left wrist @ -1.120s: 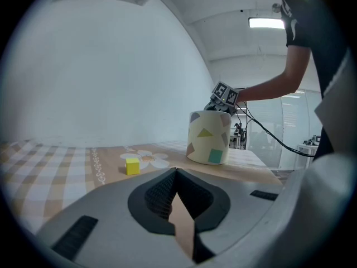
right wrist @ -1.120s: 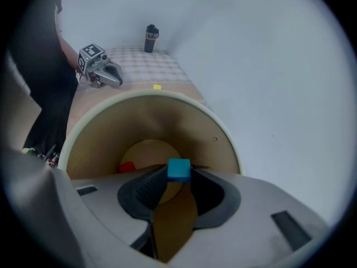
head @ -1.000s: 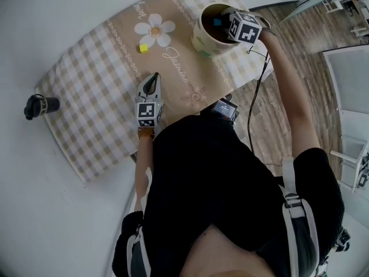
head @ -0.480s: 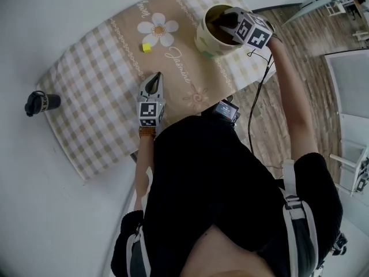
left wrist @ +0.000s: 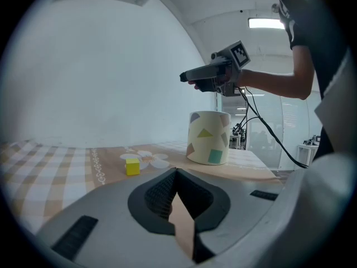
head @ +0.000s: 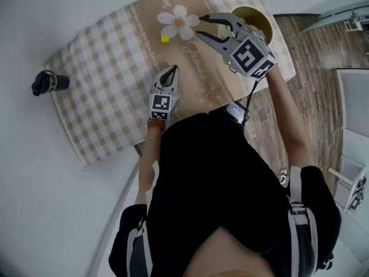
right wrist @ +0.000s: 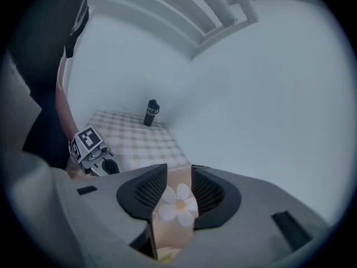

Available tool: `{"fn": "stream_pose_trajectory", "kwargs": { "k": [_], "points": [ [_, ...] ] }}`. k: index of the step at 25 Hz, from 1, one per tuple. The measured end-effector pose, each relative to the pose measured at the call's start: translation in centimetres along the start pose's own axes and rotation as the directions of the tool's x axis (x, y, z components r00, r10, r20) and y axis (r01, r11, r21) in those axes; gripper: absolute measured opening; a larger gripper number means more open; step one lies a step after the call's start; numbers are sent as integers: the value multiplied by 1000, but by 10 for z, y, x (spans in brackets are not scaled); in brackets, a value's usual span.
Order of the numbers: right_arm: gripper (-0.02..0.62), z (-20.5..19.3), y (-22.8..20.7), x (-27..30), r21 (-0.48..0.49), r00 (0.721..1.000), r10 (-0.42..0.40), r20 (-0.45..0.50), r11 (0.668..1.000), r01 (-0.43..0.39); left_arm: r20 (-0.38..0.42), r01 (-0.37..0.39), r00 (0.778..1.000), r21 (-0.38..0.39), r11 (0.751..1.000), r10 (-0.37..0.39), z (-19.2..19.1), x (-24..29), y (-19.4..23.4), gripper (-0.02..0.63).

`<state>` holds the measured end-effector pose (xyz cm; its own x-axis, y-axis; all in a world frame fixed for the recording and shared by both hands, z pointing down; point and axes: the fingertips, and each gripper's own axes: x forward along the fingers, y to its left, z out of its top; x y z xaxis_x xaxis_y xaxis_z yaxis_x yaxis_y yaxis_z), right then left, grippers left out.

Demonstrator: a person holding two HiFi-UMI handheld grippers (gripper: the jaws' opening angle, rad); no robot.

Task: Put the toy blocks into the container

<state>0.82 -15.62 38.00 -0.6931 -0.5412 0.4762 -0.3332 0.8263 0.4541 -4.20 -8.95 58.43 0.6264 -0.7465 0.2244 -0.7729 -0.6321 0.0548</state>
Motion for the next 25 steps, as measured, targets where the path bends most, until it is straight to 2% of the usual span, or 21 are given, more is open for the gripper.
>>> {"fn": "stream_pose_trajectory", "kwargs": {
  "k": [3,9,13,16,20,23,25],
  "points": [
    [143,-3,14,59,30,997,80,14,996,-81,-11,2,1000,-7,1000,-2,-1,19,22,-2],
    [143,-42,56,116,114,983,181,-30,978,-177,-6,-3,1000,-3,1000,3,-1,15,16,11],
    [143,-81,65,138,121,974,207,-93,973,-195,0,-1,1000,-3,1000,1,0,20,11,12],
    [143,-94,72,158,108,966,220,-135,973,-206,7,1,1000,-6,1000,-1,2,12,18,14],
    [143,-115,68,176,146,963,221,-154,969,-199,19,4,1000,-3,1000,-4,2,12,16,14],
    [143,-123,63,193,107,961,209,-182,976,-192,21,0,1000,1,1000,0,2,11,19,14],
    [143,-125,63,202,151,959,223,-176,969,-198,22,-3,1000,2,1000,3,2,10,20,14]
  ]
}}
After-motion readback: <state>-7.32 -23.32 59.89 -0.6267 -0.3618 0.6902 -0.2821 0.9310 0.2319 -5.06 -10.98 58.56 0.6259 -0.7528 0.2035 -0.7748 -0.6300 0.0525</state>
